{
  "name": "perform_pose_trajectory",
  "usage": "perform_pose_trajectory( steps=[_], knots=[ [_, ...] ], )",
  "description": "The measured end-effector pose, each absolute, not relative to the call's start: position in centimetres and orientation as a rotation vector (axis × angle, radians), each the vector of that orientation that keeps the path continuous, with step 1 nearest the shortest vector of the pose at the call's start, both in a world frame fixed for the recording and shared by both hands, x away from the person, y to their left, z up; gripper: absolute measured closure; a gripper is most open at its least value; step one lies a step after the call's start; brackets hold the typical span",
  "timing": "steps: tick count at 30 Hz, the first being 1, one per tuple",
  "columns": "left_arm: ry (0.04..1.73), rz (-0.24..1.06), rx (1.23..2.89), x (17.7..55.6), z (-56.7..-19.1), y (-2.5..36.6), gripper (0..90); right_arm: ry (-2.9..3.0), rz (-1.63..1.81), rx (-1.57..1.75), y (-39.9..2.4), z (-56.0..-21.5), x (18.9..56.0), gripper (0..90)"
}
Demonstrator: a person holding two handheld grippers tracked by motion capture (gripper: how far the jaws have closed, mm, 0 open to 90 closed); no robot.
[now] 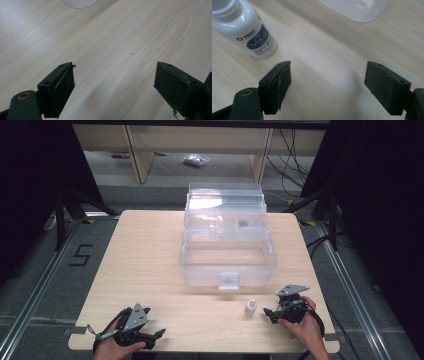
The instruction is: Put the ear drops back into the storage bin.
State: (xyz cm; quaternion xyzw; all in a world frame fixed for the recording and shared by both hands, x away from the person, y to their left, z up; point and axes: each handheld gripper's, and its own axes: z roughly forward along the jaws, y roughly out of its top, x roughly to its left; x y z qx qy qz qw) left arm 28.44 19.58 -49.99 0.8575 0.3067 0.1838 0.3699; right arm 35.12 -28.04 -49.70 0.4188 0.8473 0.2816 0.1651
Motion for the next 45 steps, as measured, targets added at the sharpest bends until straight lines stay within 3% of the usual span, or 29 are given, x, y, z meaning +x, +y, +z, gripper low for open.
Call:
perform_pose_trajectory(
  steps=[23,45],
  knots=[
    [0.776,0.474,2.209,28.5,-50.0,19.6,16.0,2.45,0.834,1.172,-27.9,-48.2,34.9,22.5],
    [0.777,0.475,2.215,28.6,-50.1,19.5,16.0,2.522,0.802,1.059,-25.1,-45.5,33.6,25.1]
  ],
)
